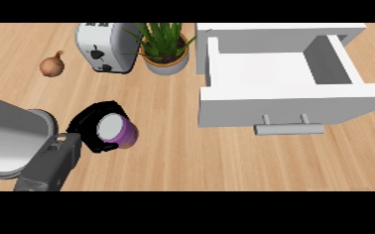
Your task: Pick up the can, place it into the drawer and close the drawer
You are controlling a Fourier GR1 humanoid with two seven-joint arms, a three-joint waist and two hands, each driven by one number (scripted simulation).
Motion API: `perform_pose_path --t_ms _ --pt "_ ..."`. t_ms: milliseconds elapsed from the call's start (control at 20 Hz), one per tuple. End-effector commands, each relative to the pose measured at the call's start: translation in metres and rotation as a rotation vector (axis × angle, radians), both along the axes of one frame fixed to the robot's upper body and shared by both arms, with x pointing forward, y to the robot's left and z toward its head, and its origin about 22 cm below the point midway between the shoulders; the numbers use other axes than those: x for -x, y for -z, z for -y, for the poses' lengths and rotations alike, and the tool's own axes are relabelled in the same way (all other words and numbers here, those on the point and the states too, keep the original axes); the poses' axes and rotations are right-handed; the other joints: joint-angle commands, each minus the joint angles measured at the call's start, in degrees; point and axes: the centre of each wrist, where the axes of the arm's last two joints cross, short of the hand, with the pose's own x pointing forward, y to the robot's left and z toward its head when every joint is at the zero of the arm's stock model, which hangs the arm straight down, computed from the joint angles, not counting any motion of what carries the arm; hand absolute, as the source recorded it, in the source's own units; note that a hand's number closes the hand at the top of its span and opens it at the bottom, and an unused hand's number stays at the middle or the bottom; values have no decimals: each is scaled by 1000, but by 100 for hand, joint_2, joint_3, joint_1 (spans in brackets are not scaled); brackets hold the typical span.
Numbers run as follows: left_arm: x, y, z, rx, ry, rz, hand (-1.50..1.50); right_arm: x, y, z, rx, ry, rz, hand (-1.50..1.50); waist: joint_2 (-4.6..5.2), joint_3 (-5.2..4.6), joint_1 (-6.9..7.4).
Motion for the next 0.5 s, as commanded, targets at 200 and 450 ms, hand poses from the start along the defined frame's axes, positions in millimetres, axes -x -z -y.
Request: perform_pose_path --t_ms 200,450 --pt "-27 -25 25 211 163 129 150 0 1 0 3 20 -5 -150 -58 14 140" --pt "-18 -9 42 180 -337 141 150 12 -7 -5 3 29 -10 -150 -93 18 192"
